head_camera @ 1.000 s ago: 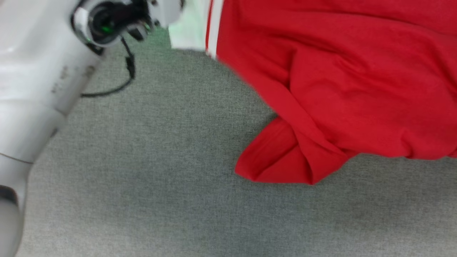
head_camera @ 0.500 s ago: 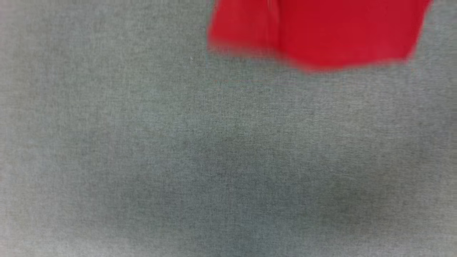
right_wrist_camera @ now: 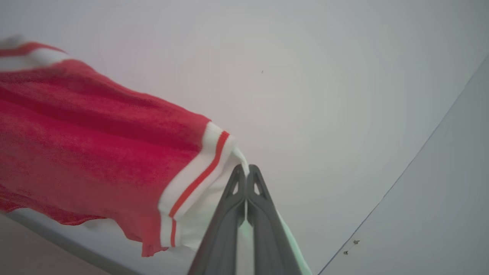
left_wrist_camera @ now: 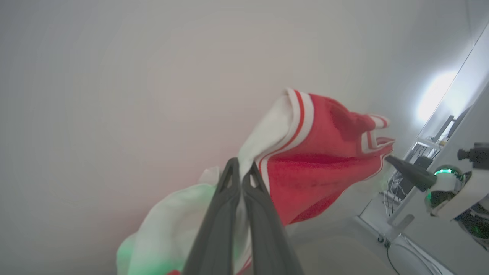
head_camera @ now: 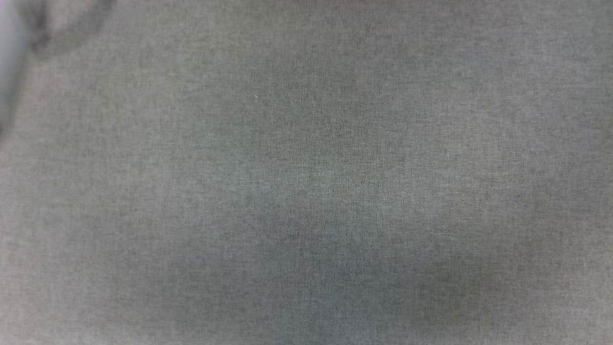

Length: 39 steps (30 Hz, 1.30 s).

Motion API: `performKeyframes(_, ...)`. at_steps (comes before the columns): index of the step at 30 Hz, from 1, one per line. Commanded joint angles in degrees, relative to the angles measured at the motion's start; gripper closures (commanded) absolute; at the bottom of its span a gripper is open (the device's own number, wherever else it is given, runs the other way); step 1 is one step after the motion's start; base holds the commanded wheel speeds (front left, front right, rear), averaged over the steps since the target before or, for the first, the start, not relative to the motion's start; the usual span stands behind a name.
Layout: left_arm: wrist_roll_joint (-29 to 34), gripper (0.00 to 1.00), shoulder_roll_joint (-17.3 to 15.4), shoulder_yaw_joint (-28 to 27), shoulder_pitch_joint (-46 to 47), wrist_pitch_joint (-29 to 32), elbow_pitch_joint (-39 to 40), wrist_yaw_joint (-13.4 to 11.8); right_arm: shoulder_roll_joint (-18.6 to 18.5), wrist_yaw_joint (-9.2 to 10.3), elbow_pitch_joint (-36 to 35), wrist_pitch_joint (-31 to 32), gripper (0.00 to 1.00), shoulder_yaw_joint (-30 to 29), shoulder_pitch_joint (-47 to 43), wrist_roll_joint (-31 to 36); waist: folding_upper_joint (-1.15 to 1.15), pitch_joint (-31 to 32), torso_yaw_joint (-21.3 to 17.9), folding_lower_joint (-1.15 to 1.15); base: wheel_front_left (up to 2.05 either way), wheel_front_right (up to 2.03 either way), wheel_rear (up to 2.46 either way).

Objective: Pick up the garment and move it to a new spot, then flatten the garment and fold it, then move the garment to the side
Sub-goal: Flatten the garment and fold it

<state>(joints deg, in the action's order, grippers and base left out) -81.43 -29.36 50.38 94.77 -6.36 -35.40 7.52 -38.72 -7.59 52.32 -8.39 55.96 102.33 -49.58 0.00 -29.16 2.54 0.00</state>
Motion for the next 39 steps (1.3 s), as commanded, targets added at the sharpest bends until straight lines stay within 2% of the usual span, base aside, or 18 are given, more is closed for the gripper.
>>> performKeyframes(1, 0.2, 1.00, -1.3, 1.1, -2.5, 0.4, 1.8, -0.1, -1.3, 0.19, -0.9, 0.1, 1.00, 0.7, -1.6, -0.6, 0.00, 0.5, 0.1, 0.00, 0.00, 0.00, 0.00)
performKeyframes(5, -3.4, 1.00, -6.7, 5.4, -14.2, 1.3, 11.8, -0.1, -6.4, 0.18, -9.4, 0.8, 1.00, 4.5, -10.9, -3.7, 0.00, 1.7, 0.5, 0.00, 0.00, 0.00, 0.00)
performKeyframes(12, -6.4, 1.00, -14.8, 11.9, -31.7, -1.1, 26.0, -0.1, -18.9, 0.18, -29.3, 4.8, 1.00, 8.3, -28.5, -10.5, 0.00, 5.2, 0.8, 0.00, 0.00, 0.00, 0.00)
performKeyframes(17, -5.4, 1.00, -18.9, 15.8, -39.8, -4.1, 31.3, -0.1, -27.0, 0.16, -43.7, 8.5, 1.00, 9.6, -41.7, -14.9, 0.00, 7.5, 0.6, 0.00, 0.00, 0.00, 0.00)
performKeyframes(22, -3.6, 1.00, -22.9, 18.9, -45.4, -6.5, 34.7, -0.1, -32.6, 0.15, -55.6, 11.9, 1.00, 10.2, -52.8, -18.8, 0.00, 9.7, 0.0, 0.00, 0.00, 0.00, 0.00)
performKeyframes(32, 0.5, 1.00, -30.7, 22.4, -52.6, -4.4, 40.1, -0.1, -37.8, 0.15, -68.2, 18.6, 1.00, 8.9, -65.9, -19.3, 0.00, 10.5, -0.7, 0.00, 0.00, 0.00, 0.00)
performKeyframes(36, 2.0, 1.00, -31.0, 22.7, -55.6, -4.9, 40.1, -0.1, -38.6, 0.15, -70.1, 20.5, 1.00, 7.5, -70.0, -18.8, 0.00, 10.0, -0.6, 0.00, 0.00, 0.00, 0.00)
performKeyframes(39, 3.5, 1.00, -30.1, 22.8, -57.8, -4.9, 38.4, -0.1, -37.2, 0.15, -69.4, 21.2, 1.00, 6.1, -72.7, -18.3, 0.00, 9.4, -0.4, 0.00, 0.00, 0.00, 0.00)
